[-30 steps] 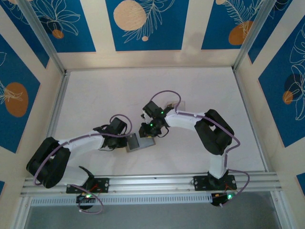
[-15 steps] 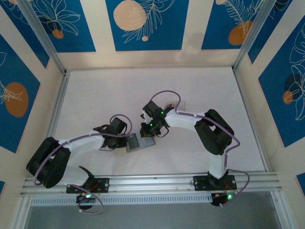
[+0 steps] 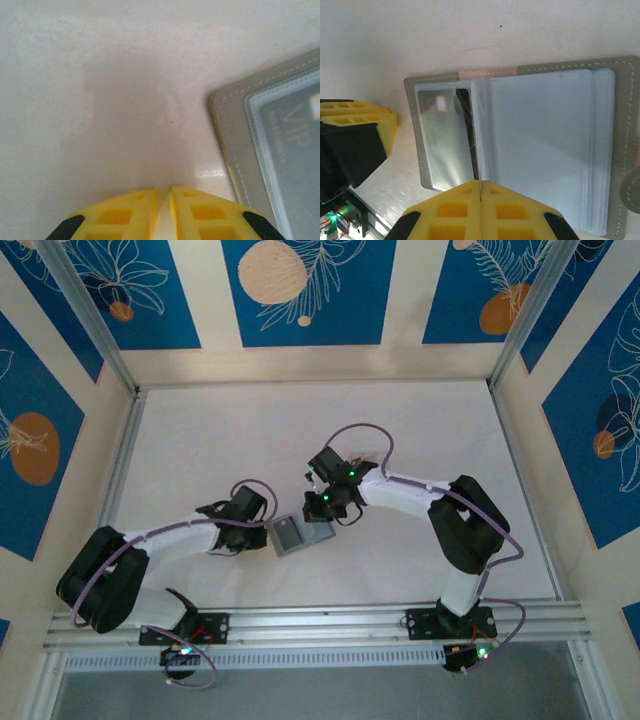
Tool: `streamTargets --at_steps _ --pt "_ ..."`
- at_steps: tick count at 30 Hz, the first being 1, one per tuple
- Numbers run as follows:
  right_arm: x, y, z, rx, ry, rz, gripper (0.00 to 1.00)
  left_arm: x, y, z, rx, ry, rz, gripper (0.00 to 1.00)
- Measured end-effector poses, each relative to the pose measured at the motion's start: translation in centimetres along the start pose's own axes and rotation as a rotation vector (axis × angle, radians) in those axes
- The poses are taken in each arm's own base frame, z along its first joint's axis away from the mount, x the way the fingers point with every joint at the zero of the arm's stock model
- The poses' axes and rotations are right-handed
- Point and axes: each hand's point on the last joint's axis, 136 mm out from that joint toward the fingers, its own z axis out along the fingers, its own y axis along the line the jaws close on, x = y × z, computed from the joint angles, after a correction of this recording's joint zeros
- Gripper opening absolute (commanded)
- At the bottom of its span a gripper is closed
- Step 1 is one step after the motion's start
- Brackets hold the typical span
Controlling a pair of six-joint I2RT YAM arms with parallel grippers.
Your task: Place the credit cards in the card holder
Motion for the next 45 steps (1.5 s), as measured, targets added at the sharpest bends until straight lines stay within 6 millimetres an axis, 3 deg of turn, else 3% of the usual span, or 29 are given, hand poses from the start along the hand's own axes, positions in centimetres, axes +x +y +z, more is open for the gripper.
streamTargets --at_steps 4,8,13,18,22,28,32,36,39,42,45 --pt "0.3 0.4 0.1 -0.003 0.006 -0.011 0.00 0.0 0.0 0.0 0.002 0.001 0.000 0.16" --pt "0.9 2.5 0.7 -0.039 0.025 -0.054 0.00 0.0 -0.1 0.0 0.000 0.005 0.000 0.16" --pt "1.8 4.8 3.4 -0.102 0.084 -0.082 0.16 0.0 -0.1 0.0 -0.011 0.020 0.003 0.16" --pt "2.6 5.2 5.1 -0.151 0.140 -0.069 0.30 0.0 -0.1 -0.2 -0.011 0.018 0.003 0.17" --pt "2.1 5.1 3.9 -0.184 0.125 -0.062 0.34 -0.1 -0.2 -0.7 0.009 -0.010 0.002 0.17" --pt "0.9 4.9 0.3 -0.223 0.057 -0.067 0.41 -1.1 -1.0 -2.6 0.070 -0.083 0.002 0.20" --pt "0.4 4.8 -0.5 -0.235 0.037 -0.073 0.39 -1.9 -1.5 -4.7 0.111 -0.137 0.000 0.20" --pt "0.3 4.0 -0.3 -0.197 0.029 -0.057 0.19 -2.6 -2.0 -6.4 0.134 -0.168 0.018 0.20" --pt "0.0 2.1 0.0 -0.119 0.016 -0.027 0.09 -3.2 -3.0 -7.2 0.153 -0.172 0.039 0.19" --pt "-0.2 -0.1 0.8 -0.034 0.017 0.004 0.07 -3.7 -4.4 -7.1 0.165 -0.157 0.073 0.19" --pt "-0.3 -1.9 2.1 0.040 0.033 0.032 0.04 -3.7 -5.7 -5.7 0.169 -0.117 0.095 0.18"
